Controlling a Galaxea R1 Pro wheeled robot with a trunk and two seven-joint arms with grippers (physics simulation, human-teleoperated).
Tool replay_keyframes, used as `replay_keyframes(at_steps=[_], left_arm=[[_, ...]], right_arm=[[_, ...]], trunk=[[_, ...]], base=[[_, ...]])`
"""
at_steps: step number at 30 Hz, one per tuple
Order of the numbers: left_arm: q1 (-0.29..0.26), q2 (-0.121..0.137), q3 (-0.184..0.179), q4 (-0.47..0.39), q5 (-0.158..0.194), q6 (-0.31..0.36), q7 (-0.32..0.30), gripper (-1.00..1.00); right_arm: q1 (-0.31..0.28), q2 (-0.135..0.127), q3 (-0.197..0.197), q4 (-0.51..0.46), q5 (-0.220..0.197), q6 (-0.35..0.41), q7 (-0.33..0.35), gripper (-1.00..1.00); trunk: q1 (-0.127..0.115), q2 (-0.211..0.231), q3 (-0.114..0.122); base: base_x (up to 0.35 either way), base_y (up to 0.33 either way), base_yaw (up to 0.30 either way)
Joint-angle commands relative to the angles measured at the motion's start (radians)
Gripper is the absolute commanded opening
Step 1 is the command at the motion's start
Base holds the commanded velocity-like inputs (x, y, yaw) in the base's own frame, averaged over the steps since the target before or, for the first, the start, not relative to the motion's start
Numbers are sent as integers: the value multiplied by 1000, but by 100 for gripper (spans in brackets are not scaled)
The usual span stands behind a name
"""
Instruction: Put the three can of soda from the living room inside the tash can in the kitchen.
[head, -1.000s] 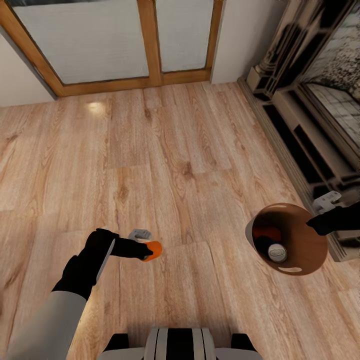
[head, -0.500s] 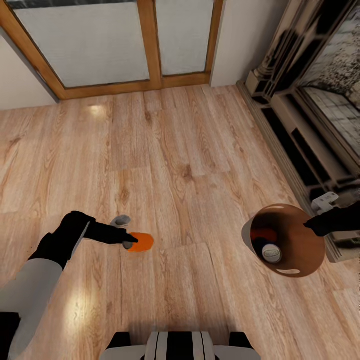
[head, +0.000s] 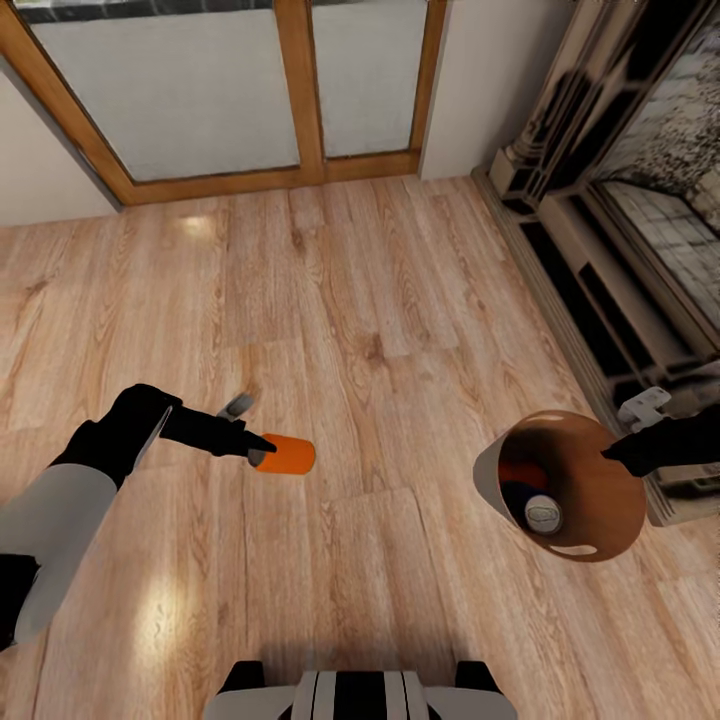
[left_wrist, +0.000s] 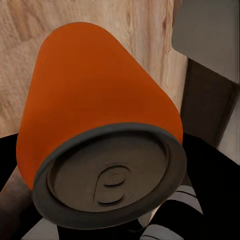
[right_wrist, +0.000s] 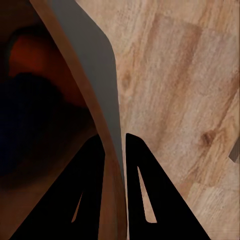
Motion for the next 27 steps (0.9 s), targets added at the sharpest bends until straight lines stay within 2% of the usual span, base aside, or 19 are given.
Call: replay_keyframes(at_steps=[1, 7, 12, 22, 27], left_arm=[[-1, 0, -3, -3, 0, 0, -4, -100], [-1, 0, -8, -2, 3, -13, -7, -100], [-1, 0, -8, -3, 4, -28, -7, -100], [-1, 3, -7, 1, 0, -30, -7, -100], [7, 32, -8, -6, 3, -31, -19, -100]], right_arm=[[0, 11, 2, 0, -9, 15, 9, -100], [-2, 96, 3, 4, -14, 16, 23, -100], [-2, 131, 4, 6, -9, 16, 24, -100], [-1, 148, 1, 6, -13, 16, 24, -100], [1, 155, -5, 6, -16, 16, 24, -100]], trunk=[[-4, 7, 3], [-27, 49, 22], [-46, 84, 38], [-84, 154, 69], [-104, 189, 85]], base=[[0, 0, 0], [0, 0, 0], [0, 0, 0], [0, 0, 0], [0, 0, 0]])
